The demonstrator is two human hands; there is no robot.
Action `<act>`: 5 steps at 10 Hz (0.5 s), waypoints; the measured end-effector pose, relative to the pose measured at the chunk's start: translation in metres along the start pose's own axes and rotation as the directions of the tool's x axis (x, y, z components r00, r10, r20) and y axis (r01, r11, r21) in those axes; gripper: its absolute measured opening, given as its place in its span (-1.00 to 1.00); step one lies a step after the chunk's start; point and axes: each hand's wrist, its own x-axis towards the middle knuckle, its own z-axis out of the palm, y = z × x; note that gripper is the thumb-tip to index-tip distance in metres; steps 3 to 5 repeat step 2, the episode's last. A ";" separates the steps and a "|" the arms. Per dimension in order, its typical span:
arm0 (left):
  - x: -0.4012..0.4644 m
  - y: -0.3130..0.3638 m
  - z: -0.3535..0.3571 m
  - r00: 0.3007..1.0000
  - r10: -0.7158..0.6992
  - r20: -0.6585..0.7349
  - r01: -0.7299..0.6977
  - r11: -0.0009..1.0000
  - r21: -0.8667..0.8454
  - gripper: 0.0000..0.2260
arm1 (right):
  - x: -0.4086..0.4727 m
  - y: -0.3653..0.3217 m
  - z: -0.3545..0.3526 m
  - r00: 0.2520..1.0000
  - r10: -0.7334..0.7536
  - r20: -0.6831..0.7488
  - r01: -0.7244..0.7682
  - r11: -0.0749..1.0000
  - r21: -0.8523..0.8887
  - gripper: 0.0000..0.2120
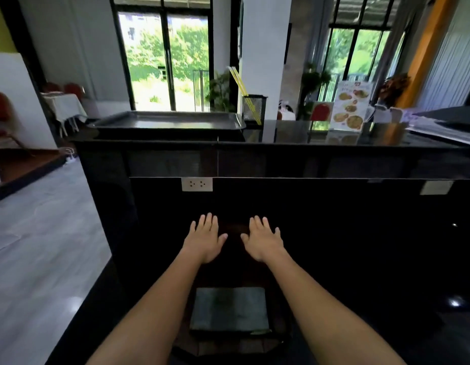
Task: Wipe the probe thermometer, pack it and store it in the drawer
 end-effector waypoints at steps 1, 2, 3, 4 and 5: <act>0.013 -0.004 -0.052 0.999 -0.011 -0.054 0.009 0.999 -0.041 -0.41 | 0.010 -0.009 -0.049 0.996 -0.029 -0.083 0.030 1.000 0.004 -0.39; 0.020 -0.001 -0.083 0.994 0.025 -0.106 -0.027 1.000 -0.016 -0.41 | 0.013 -0.016 -0.081 0.987 -0.076 -0.140 0.073 0.997 -0.024 -0.40; 0.020 -0.001 -0.083 0.994 0.025 -0.106 -0.027 1.000 -0.016 -0.41 | 0.013 -0.016 -0.081 0.987 -0.076 -0.140 0.073 0.997 -0.024 -0.40; 0.020 -0.001 -0.083 0.994 0.025 -0.106 -0.027 1.000 -0.016 -0.41 | 0.013 -0.016 -0.081 0.987 -0.076 -0.140 0.073 0.997 -0.024 -0.40; 0.020 -0.001 -0.083 0.994 0.025 -0.106 -0.027 1.000 -0.016 -0.41 | 0.013 -0.016 -0.081 0.987 -0.076 -0.140 0.073 0.997 -0.024 -0.40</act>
